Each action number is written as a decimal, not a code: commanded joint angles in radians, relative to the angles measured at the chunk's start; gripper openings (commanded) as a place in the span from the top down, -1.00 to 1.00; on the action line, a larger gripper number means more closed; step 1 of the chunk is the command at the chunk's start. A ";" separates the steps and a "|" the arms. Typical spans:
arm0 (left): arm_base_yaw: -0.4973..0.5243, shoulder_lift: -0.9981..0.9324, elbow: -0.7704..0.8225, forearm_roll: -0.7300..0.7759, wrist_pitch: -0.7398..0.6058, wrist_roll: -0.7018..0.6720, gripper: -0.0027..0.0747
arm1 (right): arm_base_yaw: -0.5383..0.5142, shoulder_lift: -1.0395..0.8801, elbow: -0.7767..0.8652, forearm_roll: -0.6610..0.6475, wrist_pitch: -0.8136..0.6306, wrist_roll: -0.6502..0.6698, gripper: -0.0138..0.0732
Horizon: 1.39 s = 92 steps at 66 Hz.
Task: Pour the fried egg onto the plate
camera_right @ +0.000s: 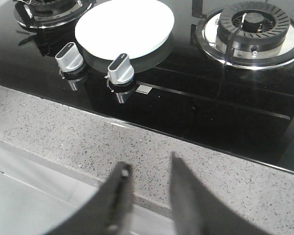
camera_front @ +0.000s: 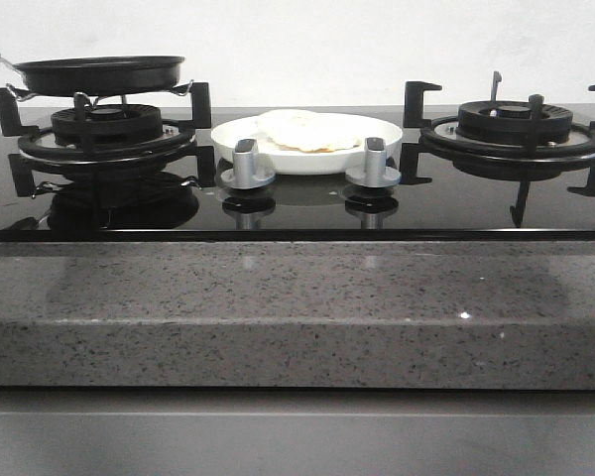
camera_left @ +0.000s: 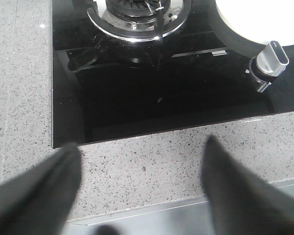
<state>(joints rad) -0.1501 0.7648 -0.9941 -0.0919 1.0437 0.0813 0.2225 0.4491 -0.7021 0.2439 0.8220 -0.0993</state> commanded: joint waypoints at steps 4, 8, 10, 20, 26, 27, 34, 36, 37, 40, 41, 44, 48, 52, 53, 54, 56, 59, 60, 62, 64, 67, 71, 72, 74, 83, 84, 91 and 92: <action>-0.007 -0.001 -0.025 -0.012 -0.056 -0.009 0.39 | -0.001 0.006 -0.024 0.001 -0.062 -0.006 0.73; -0.007 -0.001 -0.025 -0.012 -0.056 -0.009 0.63 | -0.001 0.006 -0.024 0.001 -0.062 -0.006 0.83; -0.007 -0.001 -0.025 -0.012 -0.056 -0.009 0.75 | -0.001 0.006 -0.024 0.001 -0.062 -0.006 0.84; -0.007 -0.001 -0.025 -0.014 -0.056 -0.009 0.98 | -0.001 0.006 -0.024 0.001 -0.062 -0.006 0.84; -0.007 -0.001 -0.025 -0.014 -0.056 -0.009 0.98 | -0.001 0.006 -0.024 0.001 -0.062 -0.006 0.84; -0.007 -0.001 -0.025 -0.014 -0.056 -0.009 0.98 | -0.001 0.006 -0.024 0.001 -0.062 -0.006 0.84; -0.007 -0.001 -0.025 -0.014 -0.056 -0.009 0.98 | -0.001 0.006 -0.024 0.001 -0.062 -0.006 0.84; -0.007 -0.001 -0.025 -0.014 -0.056 -0.009 0.98 | -0.001 0.006 -0.024 0.001 -0.062 -0.006 0.84; -0.007 -0.001 -0.025 -0.014 -0.056 -0.009 0.98 | -0.001 0.006 -0.024 0.001 -0.062 -0.006 0.84; -0.007 -0.001 -0.025 -0.014 -0.056 -0.009 0.98 | -0.001 0.006 -0.024 0.001 -0.062 -0.006 0.84; -0.007 -0.001 -0.025 -0.014 -0.056 -0.009 0.98 | -0.001 0.006 -0.024 0.001 -0.062 -0.006 0.84; -0.007 -0.001 -0.025 -0.014 -0.056 -0.009 0.98 | -0.001 0.006 -0.024 0.001 -0.062 -0.006 0.84; -0.007 -0.001 -0.025 -0.014 -0.056 -0.009 0.98 | -0.001 0.006 -0.024 0.001 -0.062 -0.006 0.84; -0.007 -0.001 -0.025 -0.015 -0.056 -0.009 0.98 | -0.001 0.006 -0.024 0.001 -0.062 -0.006 0.84; -0.007 -0.001 -0.025 -0.015 -0.058 -0.009 0.98 | -0.001 0.006 -0.024 0.001 -0.062 -0.006 0.84; -0.007 -0.001 -0.023 -0.015 -0.060 -0.009 0.98 | -0.001 0.006 -0.024 0.001 -0.062 -0.006 0.84; -0.007 -0.008 -0.021 -0.016 -0.060 -0.009 0.98 | -0.001 0.006 -0.024 0.001 -0.062 -0.006 0.84; -0.005 -0.025 -0.014 -0.003 -0.065 -0.009 0.98 | -0.001 0.006 -0.024 0.001 -0.061 -0.006 0.84; 0.000 -0.031 -0.010 0.003 -0.071 -0.009 0.98 | -0.001 0.006 -0.024 0.001 -0.062 -0.006 0.84; 0.008 -0.051 0.003 0.020 -0.095 -0.009 0.98 | -0.001 0.006 -0.024 0.001 -0.062 -0.006 0.84; 0.017 -0.072 0.024 0.025 -0.120 -0.009 0.98 | -0.001 0.006 -0.024 0.001 -0.061 -0.006 0.84; 0.038 -0.110 0.071 0.025 -0.172 -0.009 0.98 | -0.001 0.006 -0.024 0.001 -0.062 -0.006 0.84; 0.064 -0.177 0.138 0.023 -0.281 -0.009 0.98 | -0.001 0.006 -0.024 0.001 -0.062 -0.006 0.84; 0.070 -0.193 0.157 0.023 -0.309 -0.009 0.98 | -0.001 0.006 -0.024 0.001 -0.062 -0.006 0.84; 0.082 -0.236 0.209 0.023 -0.376 -0.009 0.98 | -0.001 0.006 -0.024 0.001 -0.062 -0.006 0.84; 0.105 -0.432 0.470 0.023 -0.642 -0.009 0.98 | -0.001 0.006 -0.024 0.001 -0.062 -0.006 0.84; 0.105 -0.452 0.497 0.023 -0.667 -0.009 0.98 | -0.001 0.006 -0.024 0.001 -0.062 -0.006 0.84; 0.106 -0.617 0.715 0.023 -0.840 -0.009 0.98 | -0.001 0.006 -0.024 0.001 -0.062 -0.006 0.84; 0.106 -0.633 0.735 0.023 -0.853 -0.009 0.98 | -0.001 0.006 -0.024 0.001 -0.062 -0.006 0.84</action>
<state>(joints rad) -0.0485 0.2069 -0.3309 -0.0678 0.3798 0.0813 0.2225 0.4491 -0.7021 0.2439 0.8220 -0.0974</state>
